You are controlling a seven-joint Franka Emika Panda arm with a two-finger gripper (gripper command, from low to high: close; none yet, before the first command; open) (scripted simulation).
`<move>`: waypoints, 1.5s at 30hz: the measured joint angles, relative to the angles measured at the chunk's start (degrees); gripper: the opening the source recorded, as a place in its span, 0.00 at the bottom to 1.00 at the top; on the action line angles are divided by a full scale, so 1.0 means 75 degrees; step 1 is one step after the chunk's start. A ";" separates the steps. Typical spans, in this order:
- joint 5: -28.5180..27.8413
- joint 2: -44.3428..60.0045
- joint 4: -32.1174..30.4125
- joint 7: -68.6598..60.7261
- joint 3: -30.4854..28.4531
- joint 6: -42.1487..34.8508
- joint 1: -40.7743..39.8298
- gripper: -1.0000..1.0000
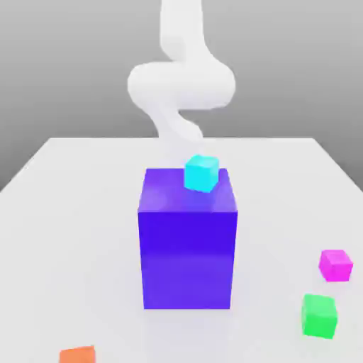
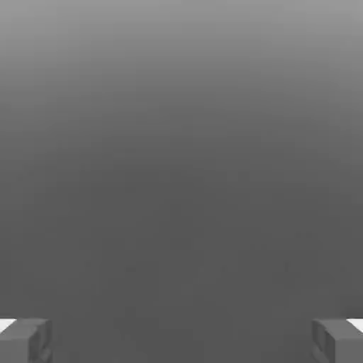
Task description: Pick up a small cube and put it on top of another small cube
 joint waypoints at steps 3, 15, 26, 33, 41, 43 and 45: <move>0.0129 0.0871 -0.0297 -0.0784 0.0143 0.0442 0.0619 0.50; 0.0271 0.4189 -0.1431 -0.3522 0.1109 0.2137 0.2697 0.50; -0.1353 0.7294 -0.2114 -0.4261 0.1419 0.3841 0.4291 0.50; -0.1861 0.8270 -0.1919 -0.3889 0.0858 0.4599 0.4759 0.00; -0.1312 0.7312 -0.2128 -0.4312 0.1337 0.3844 0.4406 0.00; -0.0940 0.6813 -0.2167 -0.4605 0.1465 0.3395 0.4231 0.00; -0.0628 0.6623 -0.1753 -0.4951 0.1155 0.2808 0.3758 0.00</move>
